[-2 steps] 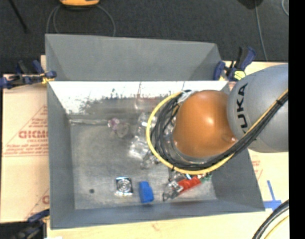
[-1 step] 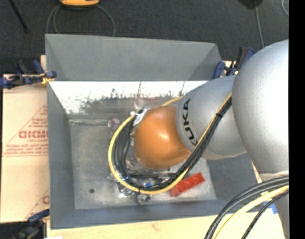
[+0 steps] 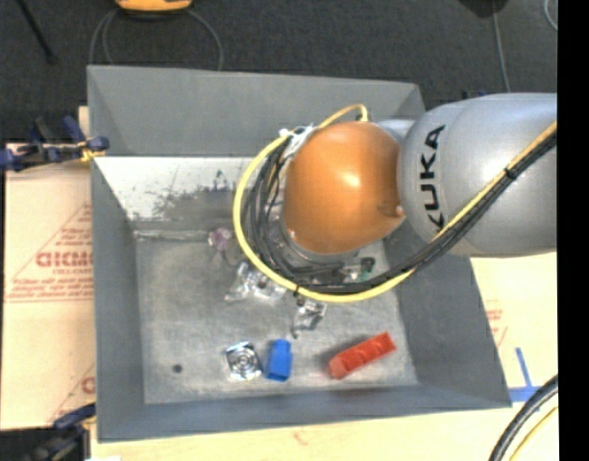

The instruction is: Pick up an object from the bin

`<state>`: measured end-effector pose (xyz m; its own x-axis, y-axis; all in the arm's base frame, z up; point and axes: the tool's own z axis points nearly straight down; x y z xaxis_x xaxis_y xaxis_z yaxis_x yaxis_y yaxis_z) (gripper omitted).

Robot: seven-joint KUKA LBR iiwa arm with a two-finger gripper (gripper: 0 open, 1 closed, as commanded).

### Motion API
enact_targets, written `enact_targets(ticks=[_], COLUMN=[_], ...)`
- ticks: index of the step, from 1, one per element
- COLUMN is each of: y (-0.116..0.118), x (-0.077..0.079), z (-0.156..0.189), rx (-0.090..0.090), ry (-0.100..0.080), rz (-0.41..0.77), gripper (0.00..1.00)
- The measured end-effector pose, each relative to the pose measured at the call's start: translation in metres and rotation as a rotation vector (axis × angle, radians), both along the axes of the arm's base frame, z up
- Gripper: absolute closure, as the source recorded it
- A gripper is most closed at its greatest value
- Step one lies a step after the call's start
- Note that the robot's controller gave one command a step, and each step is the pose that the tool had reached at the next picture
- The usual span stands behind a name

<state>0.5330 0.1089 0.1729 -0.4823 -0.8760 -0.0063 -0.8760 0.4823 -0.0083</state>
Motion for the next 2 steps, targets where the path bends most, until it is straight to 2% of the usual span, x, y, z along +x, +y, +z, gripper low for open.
enact_targets(ticks=[1,2], y=[-0.0133,-0.0174], x=[-0.0518,-0.0533], z=[-0.0931,-0.0929], rx=[0.008,-0.004], ry=[-0.010,0.004], rz=[0.259,0.258], gripper=[0.00,1.00])
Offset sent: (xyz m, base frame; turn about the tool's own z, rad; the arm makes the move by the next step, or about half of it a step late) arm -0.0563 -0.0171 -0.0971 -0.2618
